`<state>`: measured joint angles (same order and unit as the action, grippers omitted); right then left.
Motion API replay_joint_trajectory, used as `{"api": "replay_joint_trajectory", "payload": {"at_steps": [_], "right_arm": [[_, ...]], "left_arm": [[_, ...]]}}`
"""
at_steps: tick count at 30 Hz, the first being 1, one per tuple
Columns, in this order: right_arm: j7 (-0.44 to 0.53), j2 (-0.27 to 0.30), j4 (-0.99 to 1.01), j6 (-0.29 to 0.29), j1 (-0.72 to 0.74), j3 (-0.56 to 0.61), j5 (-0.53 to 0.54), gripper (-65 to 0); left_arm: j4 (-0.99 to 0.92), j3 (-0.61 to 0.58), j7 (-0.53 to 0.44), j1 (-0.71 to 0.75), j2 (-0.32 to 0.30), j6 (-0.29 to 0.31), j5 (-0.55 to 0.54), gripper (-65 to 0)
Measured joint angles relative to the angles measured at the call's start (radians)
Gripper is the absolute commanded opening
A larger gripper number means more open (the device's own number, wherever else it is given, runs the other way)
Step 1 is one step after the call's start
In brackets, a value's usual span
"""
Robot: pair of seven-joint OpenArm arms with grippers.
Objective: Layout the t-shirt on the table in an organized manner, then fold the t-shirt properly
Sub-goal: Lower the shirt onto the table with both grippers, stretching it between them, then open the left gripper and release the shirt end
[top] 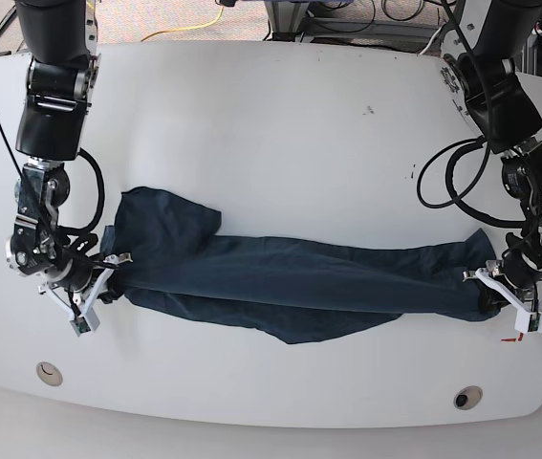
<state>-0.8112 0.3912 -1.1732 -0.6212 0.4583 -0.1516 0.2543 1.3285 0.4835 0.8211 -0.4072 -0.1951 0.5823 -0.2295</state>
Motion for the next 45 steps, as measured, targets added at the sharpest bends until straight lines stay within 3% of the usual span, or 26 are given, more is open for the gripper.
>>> {"api": "replay_joint_trajectory", "payload": {"at_steps": [2,5,11,15,23,31,40,45], "right_arm": [[0.017,-0.005,0.042,-0.001,0.031,0.032,0.003,-64.8],[0.034,-0.01,0.079,-0.007,0.066,0.052,0.009,-64.8],[0.049,-0.006,0.101,-0.004,0.105,0.08,0.005,-64.8],[0.052,-0.002,0.101,-0.004,0.114,0.088,0.004,-64.8],[0.051,-0.002,0.101,-0.004,0.119,0.088,0.004,-64.8],[0.049,-0.003,0.101,0.0,0.119,0.089,0.004,-64.8],[0.048,-0.005,0.094,-0.002,0.083,0.088,0.005,-64.8],[0.051,-0.003,0.094,-0.004,0.077,0.088,0.008,-64.8]], "left_arm": [[-0.039,-0.003,-0.006,-0.013,-0.016,-0.001,0.004,-62.4],[-0.093,-0.004,-0.012,-0.043,-0.037,0.002,-0.002,-52.1],[-0.15,-0.002,-0.024,-0.093,-0.072,0.001,-0.002,-18.6],[-0.151,0.0,-0.035,-0.099,-0.079,-0.006,-0.002,-4.7],[-0.15,-0.003,-0.03,-0.091,-0.108,-0.007,-0.014,-4.0],[-0.067,-0.001,0.002,0.002,-0.13,-0.007,-0.121,-4.0],[-0.021,-0.002,0.022,0.165,-0.052,-0.014,-0.116,-4.0],[-0.017,-0.007,-0.031,0.202,-0.002,-0.013,-0.121,-4.0]]}}
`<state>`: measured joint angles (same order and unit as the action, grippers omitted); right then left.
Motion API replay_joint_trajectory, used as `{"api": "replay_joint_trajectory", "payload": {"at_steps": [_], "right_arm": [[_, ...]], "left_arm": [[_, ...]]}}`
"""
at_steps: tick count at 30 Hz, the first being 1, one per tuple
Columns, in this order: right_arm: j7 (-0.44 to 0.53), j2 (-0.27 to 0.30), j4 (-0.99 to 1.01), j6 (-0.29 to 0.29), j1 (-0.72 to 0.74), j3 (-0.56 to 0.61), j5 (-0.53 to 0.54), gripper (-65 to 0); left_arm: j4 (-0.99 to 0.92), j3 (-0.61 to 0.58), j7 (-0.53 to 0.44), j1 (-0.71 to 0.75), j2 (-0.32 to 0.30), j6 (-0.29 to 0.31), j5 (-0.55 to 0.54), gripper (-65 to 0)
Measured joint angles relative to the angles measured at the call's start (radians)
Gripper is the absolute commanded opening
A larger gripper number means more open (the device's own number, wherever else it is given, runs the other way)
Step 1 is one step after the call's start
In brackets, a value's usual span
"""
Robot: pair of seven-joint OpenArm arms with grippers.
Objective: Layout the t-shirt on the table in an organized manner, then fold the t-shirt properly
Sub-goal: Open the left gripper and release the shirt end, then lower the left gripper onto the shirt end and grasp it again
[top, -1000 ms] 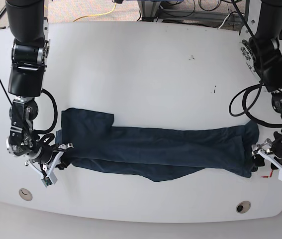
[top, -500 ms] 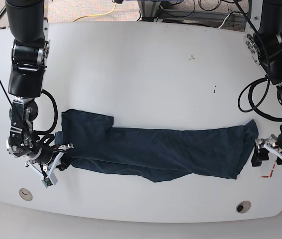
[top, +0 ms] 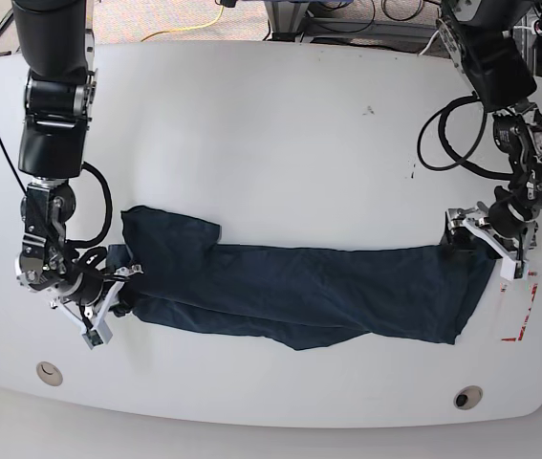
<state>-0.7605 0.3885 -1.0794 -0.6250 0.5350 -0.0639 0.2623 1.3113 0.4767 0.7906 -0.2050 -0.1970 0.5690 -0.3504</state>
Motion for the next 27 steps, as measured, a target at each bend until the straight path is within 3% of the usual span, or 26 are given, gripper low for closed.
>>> {"api": "replay_joint_trajectory", "payload": {"at_steps": [12,19,27], "right_arm": [[-0.002,-0.001,0.0,-0.001,-0.01,0.0,0.0,-64.8],[0.0,0.0,0.0,0.0,-0.01,0.0,0.0,-64.8],[0.0,0.002,-0.001,-0.001,-0.01,0.0,0.002,-64.8]], "left_arm": [[-0.051,0.016,-0.003,0.011,0.071,-0.002,0.001,-4.6],[-0.105,0.124,-0.016,0.016,0.123,0.0,-0.01,-12.9],[-0.125,0.2,-0.034,0.005,0.158,0.0,-0.011,-12.9]]}}
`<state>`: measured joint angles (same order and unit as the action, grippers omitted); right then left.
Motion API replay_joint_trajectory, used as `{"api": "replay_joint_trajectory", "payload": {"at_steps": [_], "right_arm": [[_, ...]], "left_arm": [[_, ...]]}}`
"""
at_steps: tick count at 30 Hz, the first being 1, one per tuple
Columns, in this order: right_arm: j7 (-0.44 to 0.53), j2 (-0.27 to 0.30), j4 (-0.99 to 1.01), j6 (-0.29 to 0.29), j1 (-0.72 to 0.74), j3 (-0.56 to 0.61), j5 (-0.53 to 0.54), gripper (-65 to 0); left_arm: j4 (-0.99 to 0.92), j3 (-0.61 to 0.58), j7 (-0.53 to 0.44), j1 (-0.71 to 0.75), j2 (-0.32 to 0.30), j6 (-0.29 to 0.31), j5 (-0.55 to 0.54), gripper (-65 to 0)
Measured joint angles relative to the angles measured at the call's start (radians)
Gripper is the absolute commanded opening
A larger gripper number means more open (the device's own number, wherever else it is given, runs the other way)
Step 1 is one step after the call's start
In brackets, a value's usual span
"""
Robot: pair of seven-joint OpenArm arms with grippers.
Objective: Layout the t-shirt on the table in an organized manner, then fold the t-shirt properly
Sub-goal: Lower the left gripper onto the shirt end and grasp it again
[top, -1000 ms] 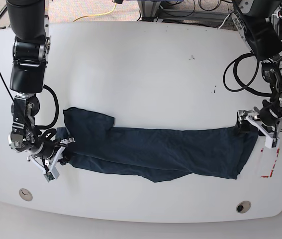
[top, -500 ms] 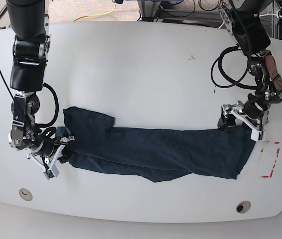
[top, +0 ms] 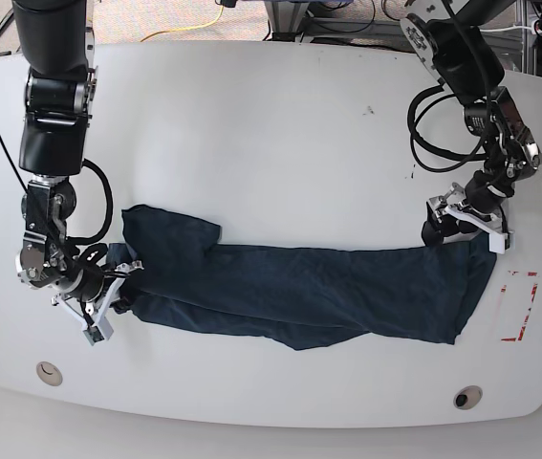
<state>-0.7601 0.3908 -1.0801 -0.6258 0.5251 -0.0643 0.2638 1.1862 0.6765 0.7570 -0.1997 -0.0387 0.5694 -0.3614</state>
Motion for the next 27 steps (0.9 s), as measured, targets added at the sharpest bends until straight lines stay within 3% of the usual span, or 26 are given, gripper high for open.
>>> {"api": "replay_joint_trajectory", "payload": {"at_steps": [11,22,27], "right_arm": [[0.0,0.0,0.0,0.0,0.0,0.0,0.002,-64.8],[-0.002,0.0,0.0,0.0,0.0,0.0,0.002,-64.8],[-0.002,0.001,0.0,0.0,0.0,0.0,0.002,-64.8]], "left_arm": [[-0.146,0.09,-0.04,-0.071,0.0,0.026,-0.049,-12.9],[-0.212,0.153,-0.054,-0.137,0.003,-0.049,-0.054,-12.9],[-0.214,0.151,-0.069,-0.141,0.005,-0.053,-0.045,-12.9]]}}
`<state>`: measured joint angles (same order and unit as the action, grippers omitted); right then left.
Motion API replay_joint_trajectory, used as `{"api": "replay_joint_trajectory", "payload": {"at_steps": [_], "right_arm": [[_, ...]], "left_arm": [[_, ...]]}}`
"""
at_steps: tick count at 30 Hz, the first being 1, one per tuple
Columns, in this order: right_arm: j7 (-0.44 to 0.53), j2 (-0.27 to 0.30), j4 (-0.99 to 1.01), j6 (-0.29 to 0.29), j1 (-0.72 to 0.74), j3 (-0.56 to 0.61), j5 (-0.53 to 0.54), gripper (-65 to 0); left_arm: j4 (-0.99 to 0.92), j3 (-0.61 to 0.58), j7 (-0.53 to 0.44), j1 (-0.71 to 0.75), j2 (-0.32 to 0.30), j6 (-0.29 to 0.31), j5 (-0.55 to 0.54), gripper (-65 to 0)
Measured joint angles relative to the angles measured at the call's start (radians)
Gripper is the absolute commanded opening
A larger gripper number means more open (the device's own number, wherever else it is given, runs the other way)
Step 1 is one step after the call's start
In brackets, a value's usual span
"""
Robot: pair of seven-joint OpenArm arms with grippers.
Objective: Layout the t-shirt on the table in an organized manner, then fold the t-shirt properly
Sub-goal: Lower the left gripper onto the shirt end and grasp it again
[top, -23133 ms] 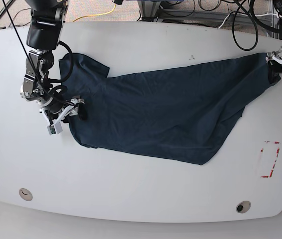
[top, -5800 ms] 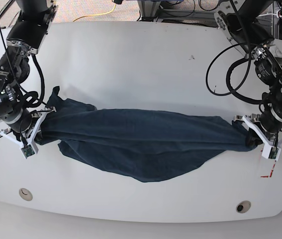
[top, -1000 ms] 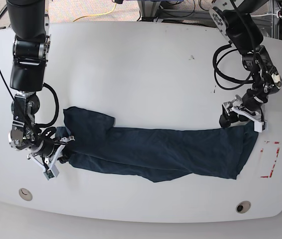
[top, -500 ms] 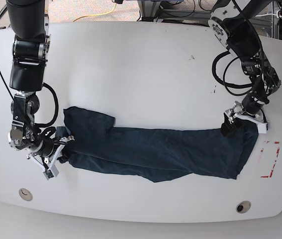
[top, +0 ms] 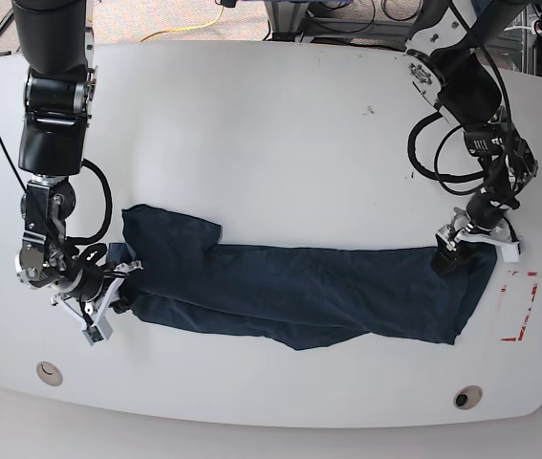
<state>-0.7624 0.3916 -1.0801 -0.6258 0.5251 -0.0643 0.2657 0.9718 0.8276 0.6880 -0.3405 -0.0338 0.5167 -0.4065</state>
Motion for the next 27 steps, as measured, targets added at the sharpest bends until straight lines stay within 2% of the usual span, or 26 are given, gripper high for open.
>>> {"api": "replay_joint_trajectory", "payload": {"at_steps": [7,12,22,24,27], "right_arm": [[0.0,0.0,0.0,0.0,0.0,0.0,0.0,-64.8],[-0.001,0.003,0.0,0.0,0.0,-0.001,0.0,-64.8],[0.0,0.002,0.0,0.0,0.0,-0.002,0.0,-64.8],[-0.001,0.003,0.0,0.0,0.0,-0.002,0.0,-64.8],[0.0,0.002,0.0,0.0,0.0,-0.002,0.0,-64.8]], "left_arm": [[0.064,0.006,0.057,0.027,0.015,-0.004,0.003,-12.9],[0.116,0.032,0.055,0.08,0.021,0.011,-0.024,-12.9],[0.119,0.035,0.055,0.072,0.014,0.002,-0.009,-12.9],[0.118,0.036,0.056,0.067,0.014,-0.008,-0.006,-12.9],[0.105,0.037,0.06,0.041,0.014,-0.055,-0.001,-12.9]]}}
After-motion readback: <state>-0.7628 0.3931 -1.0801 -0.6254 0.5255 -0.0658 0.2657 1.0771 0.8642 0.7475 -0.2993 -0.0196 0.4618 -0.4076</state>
